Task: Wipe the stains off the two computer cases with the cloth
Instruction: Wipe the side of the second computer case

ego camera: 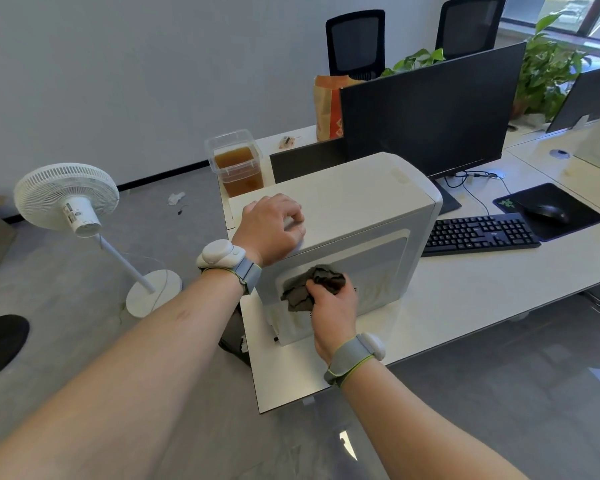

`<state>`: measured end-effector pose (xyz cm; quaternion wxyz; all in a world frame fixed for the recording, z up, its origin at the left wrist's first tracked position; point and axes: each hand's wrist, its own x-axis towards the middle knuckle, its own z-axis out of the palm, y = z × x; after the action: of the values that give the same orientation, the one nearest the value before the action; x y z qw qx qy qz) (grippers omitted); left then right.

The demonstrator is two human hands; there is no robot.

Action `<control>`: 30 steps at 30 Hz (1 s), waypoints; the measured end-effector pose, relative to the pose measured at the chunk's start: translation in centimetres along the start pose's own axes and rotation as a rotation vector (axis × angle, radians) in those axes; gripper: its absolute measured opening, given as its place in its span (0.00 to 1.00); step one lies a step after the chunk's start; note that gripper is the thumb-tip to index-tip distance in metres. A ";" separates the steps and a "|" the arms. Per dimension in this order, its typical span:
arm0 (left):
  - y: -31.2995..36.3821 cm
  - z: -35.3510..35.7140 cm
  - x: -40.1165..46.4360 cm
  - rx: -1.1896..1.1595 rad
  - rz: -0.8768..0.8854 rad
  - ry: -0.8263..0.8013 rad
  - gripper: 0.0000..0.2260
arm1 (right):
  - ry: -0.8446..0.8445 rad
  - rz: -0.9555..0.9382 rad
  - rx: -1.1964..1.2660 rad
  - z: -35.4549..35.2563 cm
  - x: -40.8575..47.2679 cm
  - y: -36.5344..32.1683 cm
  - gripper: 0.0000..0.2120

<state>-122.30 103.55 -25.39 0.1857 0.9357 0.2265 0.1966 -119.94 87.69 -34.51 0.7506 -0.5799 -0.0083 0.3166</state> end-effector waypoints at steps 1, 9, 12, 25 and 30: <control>0.0 -0.1 0.0 -0.002 0.002 0.003 0.06 | 0.023 0.049 -0.027 0.1 -0.1 0.5 0.07; 0.0 -0.2 -0.1 -0.001 -0.007 -0.002 0.08 | -0.025 0.213 0.030 0.3 -0.5 2.7 0.09; 0.0 -0.3 -0.1 -0.001 -0.005 -0.003 0.08 | 0.092 0.310 0.030 0.1 0.6 2.6 0.10; 0.2 -0.2 0.0 0.004 -0.006 -0.002 0.10 | -0.031 0.215 0.022 0.4 0.8 0.0 0.09; -0.1 -0.1 -0.2 -0.003 0.015 0.005 0.07 | 0.149 0.198 0.089 -4.2 3.8 -1.4 0.12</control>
<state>-122.51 103.53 -25.43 0.1850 0.9366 0.2199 0.2007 -114.63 85.71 -36.01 0.7392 -0.5659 0.1190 0.3453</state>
